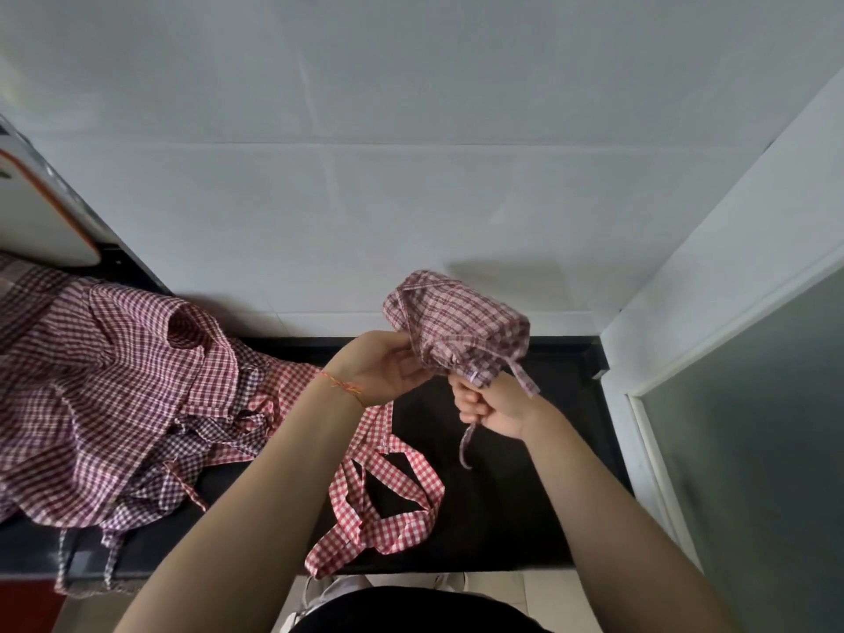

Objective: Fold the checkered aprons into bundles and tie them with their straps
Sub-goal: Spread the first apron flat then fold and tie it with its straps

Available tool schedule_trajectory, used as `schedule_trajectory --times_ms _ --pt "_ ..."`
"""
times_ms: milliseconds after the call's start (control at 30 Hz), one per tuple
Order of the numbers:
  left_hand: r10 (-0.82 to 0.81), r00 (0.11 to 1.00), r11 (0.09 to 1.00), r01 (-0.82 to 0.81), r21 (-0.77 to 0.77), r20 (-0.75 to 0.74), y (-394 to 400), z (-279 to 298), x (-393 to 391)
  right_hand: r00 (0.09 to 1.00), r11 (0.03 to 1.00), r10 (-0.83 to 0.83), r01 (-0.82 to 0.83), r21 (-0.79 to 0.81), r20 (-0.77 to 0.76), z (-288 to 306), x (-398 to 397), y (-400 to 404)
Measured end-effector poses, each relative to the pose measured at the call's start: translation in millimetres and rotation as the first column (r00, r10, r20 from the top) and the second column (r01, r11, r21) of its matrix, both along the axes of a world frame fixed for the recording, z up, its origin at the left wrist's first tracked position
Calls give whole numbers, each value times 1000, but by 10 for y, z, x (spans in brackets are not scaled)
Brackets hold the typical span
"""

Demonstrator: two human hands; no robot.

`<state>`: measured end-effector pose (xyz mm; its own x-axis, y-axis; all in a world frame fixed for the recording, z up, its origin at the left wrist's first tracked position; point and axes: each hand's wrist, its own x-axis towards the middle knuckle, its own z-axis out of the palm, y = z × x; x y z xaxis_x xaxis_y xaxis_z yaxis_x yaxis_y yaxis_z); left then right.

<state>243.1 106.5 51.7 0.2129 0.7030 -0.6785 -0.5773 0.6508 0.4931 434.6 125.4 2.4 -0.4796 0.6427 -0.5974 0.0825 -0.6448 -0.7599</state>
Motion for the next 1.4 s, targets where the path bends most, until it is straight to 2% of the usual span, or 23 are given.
schedule_trajectory --times_ms 33,133,200,267,400,500,567,633,700,733,767,933,1033,1200,1267,1333,1400 --pt "-55 998 998 55 12 -20 -10 19 -28 1000 999 -18 19 -33 19 49 38 24" --pt "-219 969 973 226 53 -114 -43 66 -91 971 963 -239 241 -123 29 161 152 130" --pt "-282 940 952 299 64 -193 -54 66 -105 989 989 -133 136 -59 60 176 250 245" --pt "-276 924 952 301 60 -264 -51 13 -109 996 999 -24 21 36 87 195 319 367" --pt "-125 879 987 158 35 -459 -9 -259 -96 938 958 -39 -62 280 343 297 335 395" --pt "-71 858 996 85 5 -509 23 -457 -21 880 876 -36 -200 438 473 359 148 270" --pt "-62 848 998 64 -14 -527 54 -576 40 795 764 113 -454 459 596 329 2 140" --pt "-68 819 998 49 -48 -569 72 -685 96 617 656 227 -669 350 754 216 -109 19" --pt "-87 796 995 41 -90 -599 75 -810 127 438 597 255 -773 216 862 91 -173 -63" --pt "-92 790 993 31 -111 -606 67 -883 139 380 577 256 -798 174 889 18 -197 -94" --pt "-102 785 991 25 -134 -611 44 -925 156 348 564 249 -811 157 904 -53 -215 -118" --pt "-153 753 983 49 -178 -640 37 -1092 215 318 539 209 -827 162 925 -231 -235 -153" --pt "-224 722 973 124 -197 -654 40 -1137 237 367 519 299 -837 173 881 -308 -202 -145" --pt "-211 768 976 130 -175 -605 66 -1268 214 584 697 423 -699 163 693 -452 -30 -115" --pt "-238 769 968 135 -213 -593 88 -1322 172 680 789 391 -594 154 620 -520 11 -143" --pt "-334 733 941 223 -254 -592 87 -1399 156 763 871 309 -467 154 568 -612 22 -163" --pt "-439 650 898 351 -266 -621 67 -1457 174 777 889 240 -417 189 582 -704 5 -177"
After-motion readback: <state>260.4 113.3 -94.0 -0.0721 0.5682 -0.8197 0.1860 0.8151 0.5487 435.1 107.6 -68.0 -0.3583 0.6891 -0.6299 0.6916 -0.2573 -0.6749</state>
